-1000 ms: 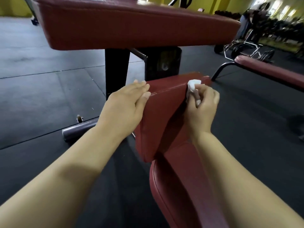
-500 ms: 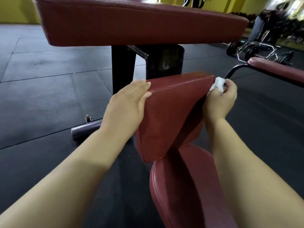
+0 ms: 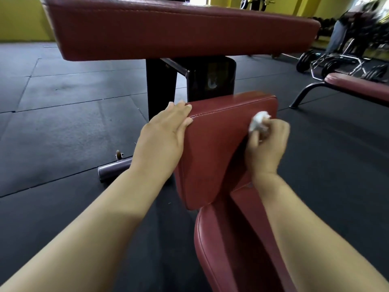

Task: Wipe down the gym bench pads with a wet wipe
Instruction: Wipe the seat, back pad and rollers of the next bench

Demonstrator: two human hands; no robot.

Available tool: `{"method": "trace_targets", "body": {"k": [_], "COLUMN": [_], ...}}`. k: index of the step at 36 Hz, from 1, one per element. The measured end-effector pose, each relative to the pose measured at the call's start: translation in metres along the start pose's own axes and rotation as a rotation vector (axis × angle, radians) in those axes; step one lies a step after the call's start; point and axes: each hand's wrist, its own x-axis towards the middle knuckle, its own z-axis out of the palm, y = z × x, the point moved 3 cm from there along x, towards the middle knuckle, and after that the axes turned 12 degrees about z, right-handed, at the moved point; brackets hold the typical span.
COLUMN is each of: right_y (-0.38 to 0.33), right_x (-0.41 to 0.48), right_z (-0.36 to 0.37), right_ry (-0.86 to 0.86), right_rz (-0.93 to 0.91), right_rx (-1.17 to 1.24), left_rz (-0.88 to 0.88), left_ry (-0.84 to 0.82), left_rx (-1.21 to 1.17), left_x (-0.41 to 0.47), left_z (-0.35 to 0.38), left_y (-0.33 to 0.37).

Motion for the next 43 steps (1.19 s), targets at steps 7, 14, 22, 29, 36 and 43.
{"method": "trace_targets", "body": {"k": [7,14,22,29,36,43], "right_y": [0.016,-0.036,0.01,0.037,-0.016,-0.012], "right_x": [0.014,-0.116,-0.024,-0.004,-0.125,-0.131], "right_z": [-0.004,0.011,-0.011,-0.012,0.003,0.001], "right_ry": [0.092,-0.275,-0.032,0.036,-0.255,-0.294], "right_rz": [0.454,-0.309,0.194,0.574,-0.07,-0.264], "right_rx": [0.024,0.114,0.048,0.068,0.141,0.204], "left_rz": [-0.008,-0.072,-0.062,-0.057,-0.051,-0.059], "left_ry": [0.005,-0.01,-0.051,-0.062,-0.059,-0.036], "left_rx": [0.03,0.077,0.087,0.115,0.164,0.172], "left_x": [-0.001,-0.008,-0.023,-0.023,-0.025,-0.03], "left_z": [0.003,0.003,0.002,0.004,0.003,0.007], "left_y": [-0.001,0.009,0.009,0.01,0.013,0.017]}}
